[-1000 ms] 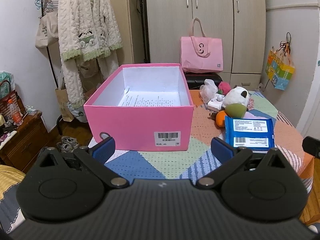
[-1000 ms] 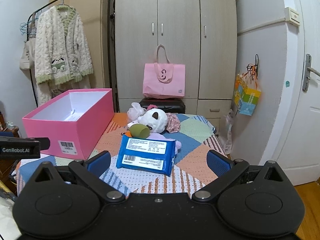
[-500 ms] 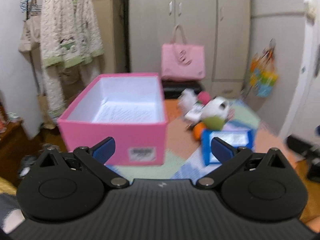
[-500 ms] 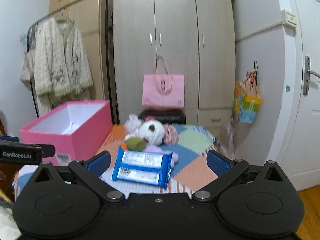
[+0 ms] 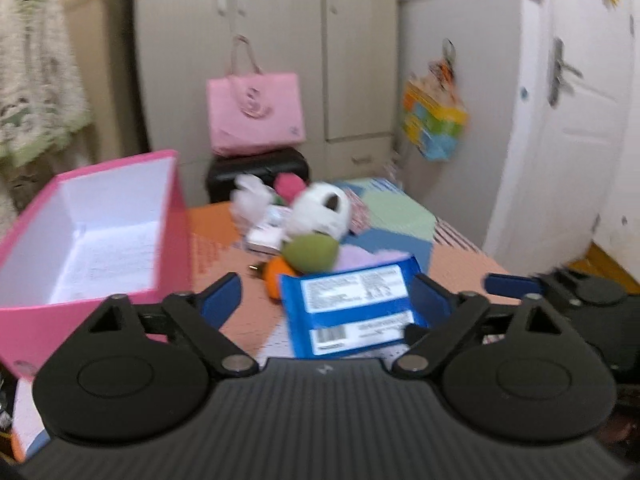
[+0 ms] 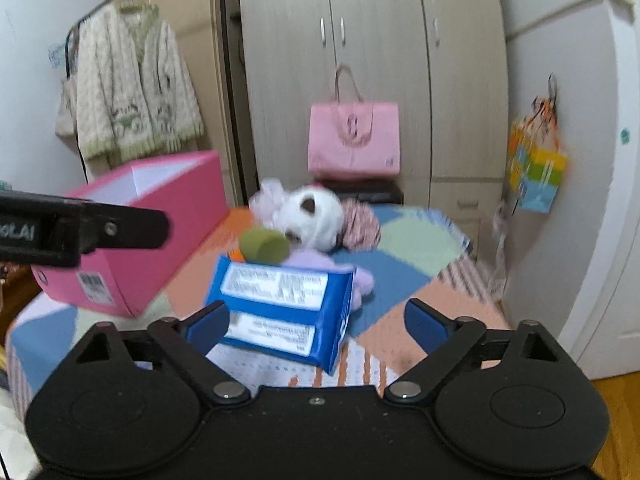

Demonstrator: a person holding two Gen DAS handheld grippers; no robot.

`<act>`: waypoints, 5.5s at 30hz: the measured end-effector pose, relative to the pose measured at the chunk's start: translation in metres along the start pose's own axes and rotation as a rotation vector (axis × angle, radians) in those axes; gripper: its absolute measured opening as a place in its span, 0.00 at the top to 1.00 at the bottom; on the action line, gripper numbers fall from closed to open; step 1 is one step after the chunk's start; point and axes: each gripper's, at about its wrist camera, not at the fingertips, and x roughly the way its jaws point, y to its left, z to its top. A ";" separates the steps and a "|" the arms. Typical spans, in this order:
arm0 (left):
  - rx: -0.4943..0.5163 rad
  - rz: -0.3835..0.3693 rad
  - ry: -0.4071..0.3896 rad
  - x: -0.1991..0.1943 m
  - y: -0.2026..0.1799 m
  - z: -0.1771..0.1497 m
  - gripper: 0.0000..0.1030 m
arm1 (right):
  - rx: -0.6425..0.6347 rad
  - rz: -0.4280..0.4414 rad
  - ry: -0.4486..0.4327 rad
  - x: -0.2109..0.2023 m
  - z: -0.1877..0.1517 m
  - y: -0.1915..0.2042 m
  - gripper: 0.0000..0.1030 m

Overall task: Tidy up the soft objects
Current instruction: 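Move the left tool to the blue wipes pack and close on it, then carry the blue wipes pack with the left tool over the pink box, then open the left tool to drop the wipes pack into the box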

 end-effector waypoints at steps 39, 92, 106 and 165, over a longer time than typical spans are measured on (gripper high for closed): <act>-0.152 -0.083 0.198 0.073 0.014 -0.023 0.44 | 0.065 0.147 0.103 0.045 -0.010 -0.002 0.42; -0.347 -0.151 0.409 -0.067 0.129 -0.016 0.41 | -0.032 0.440 0.469 0.004 0.042 0.109 0.40; -0.289 -0.047 0.246 -0.070 0.192 0.050 0.41 | -0.152 0.489 0.321 0.034 0.124 0.156 0.40; -0.075 -0.003 0.276 -0.081 0.183 0.078 0.25 | -0.414 0.398 0.321 0.045 0.159 0.159 0.33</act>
